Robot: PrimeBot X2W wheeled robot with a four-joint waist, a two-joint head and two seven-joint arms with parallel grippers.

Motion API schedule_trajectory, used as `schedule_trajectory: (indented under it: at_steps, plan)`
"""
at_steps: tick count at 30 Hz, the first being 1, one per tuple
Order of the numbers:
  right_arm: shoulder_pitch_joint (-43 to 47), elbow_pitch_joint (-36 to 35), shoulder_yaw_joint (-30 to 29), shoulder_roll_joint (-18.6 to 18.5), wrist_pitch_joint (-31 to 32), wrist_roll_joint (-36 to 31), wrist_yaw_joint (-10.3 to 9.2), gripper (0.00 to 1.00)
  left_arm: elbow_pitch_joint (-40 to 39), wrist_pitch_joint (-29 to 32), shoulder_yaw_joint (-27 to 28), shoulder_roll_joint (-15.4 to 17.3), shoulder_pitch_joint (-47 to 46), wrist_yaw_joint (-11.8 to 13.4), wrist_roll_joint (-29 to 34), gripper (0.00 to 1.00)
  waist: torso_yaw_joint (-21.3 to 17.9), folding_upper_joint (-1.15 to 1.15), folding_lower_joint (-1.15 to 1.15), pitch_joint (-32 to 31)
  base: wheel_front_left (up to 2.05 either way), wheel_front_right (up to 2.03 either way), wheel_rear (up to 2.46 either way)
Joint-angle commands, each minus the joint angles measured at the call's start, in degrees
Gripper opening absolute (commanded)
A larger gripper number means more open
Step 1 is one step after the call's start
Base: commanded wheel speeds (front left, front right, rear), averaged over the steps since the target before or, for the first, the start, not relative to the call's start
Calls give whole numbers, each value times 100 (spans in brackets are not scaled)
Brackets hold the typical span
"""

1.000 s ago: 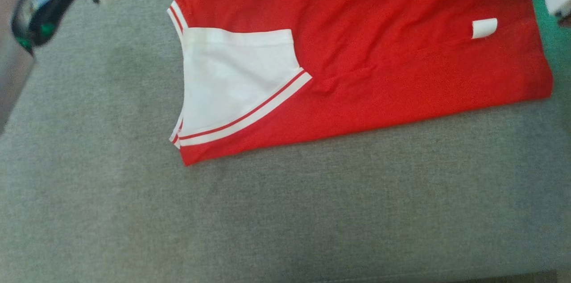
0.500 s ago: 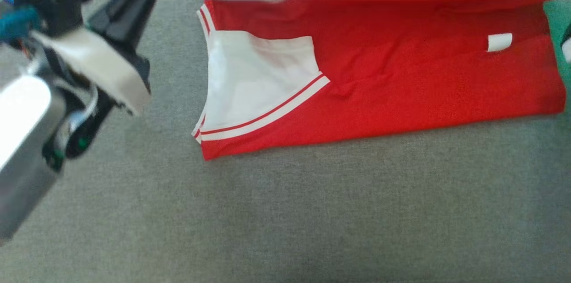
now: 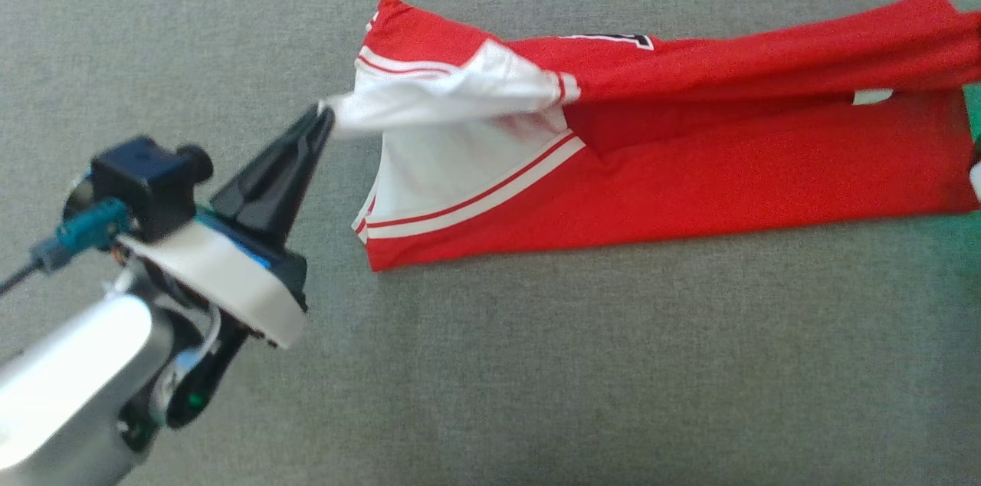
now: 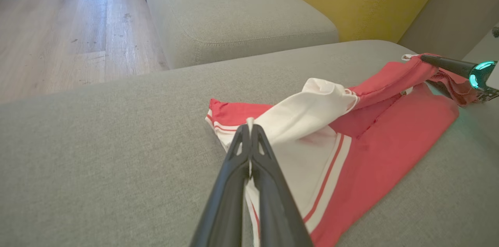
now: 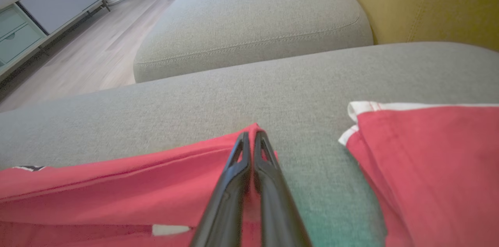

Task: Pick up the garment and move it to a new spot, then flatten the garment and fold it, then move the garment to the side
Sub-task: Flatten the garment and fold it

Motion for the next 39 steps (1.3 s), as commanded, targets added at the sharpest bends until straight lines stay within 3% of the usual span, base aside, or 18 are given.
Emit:
schedule_trajectory:
  at_steps: [1, 7, 9, 12, 13, 14, 16, 17, 18, 24, 29, 33, 37, 38, 39]
  plan:
    - [165, -163, -40, -214, -58, -35, -5, 0, -162, -73, 286, 284, -86, 51, -9, 0, 2, 0, 1, -5, 0, 0, 0]
    - [673, -452, -326, -158, -9, -142, -5, 0, -165, -218, 178, 197, 271, 151, -99, 0, -1, 0, 1, -32, 0, 0, 0]
    - [793, -534, -402, -106, 32, -182, -5, 11, -130, -261, 144, 148, 359, 168, -128, 0, -13, 0, 1, -43, 0, 0, 0]
    - [939, -626, -502, -15, 99, -247, -5, 44, -36, -329, 89, 53, 487, 176, -178, 3, -30, 0, 1, -52, 0, 0, 0]
    - [990, -651, -539, 19, 128, -262, -5, 64, 2, -347, 62, 15, 529, 172, -194, 10, -33, 0, 1, -55, 0, 0, 0]
    - [1045, -682, -570, 52, 166, -268, -5, 98, 42, -363, 34, -24, 566, 166, -206, 21, -34, 0, 1, -59, 0, 0, 0]
    - [1158, -736, -668, 95, 203, -306, -5, 100, 144, -419, -6, -103, 623, 157, -211, 41, -31, 0, 1, -74, 0, 0, 0]
    - [1220, -760, -729, 117, 213, -323, -5, 100, 199, -450, -20, -147, 647, 159, -213, 60, -32, 0, 1, -86, 0, 0, 0]
    - [1296, -784, -790, 143, 225, -333, -5, 100, 256, -494, -28, -195, 668, 167, -211, 97, -33, 0, 1, -106, 0, 0, 0]
    - [1952, -1068, -1217, 354, 166, -418, -5, 100, 580, -910, -49, -417, 837, 316, -39, 100, -75, 0, 1, -342, 0, 0, 0]
    - [2418, -1283, -1516, 691, 155, -596, -5, 100, 883, -1527, 2, -689, 1135, 686, 190, 100, -151, 0, 1, -685, 0, 0, 0]
    - [2632, -1338, -1696, 989, 221, -732, -5, 100, 1143, -1859, 72, -1051, 1437, 997, 414, 100, -127, 0, 1, -982, 0, 0, 0]
    - [2733, -1203, -1931, 1249, 373, -810, -5, 100, 1386, -1965, 204, -1500, 1706, 1388, 1023, 100, 48, 0, 1, -1213, 0, 0, 0]
    - [2733, -1203, -1931, 1249, 373, -810, -5, 100, 1386, -1965, 204, -1500, 1706, 1388, 1023, 100, 48, 0, 1, -1213, 0, 0, 0]
    - [2736, -1150, -2024, 1305, 386, -836, -5, 100, 1359, -1969, 345, -1708, 1807, 1443, 1131, 100, 117, 0, 1, -1249, 0, 0, 0]
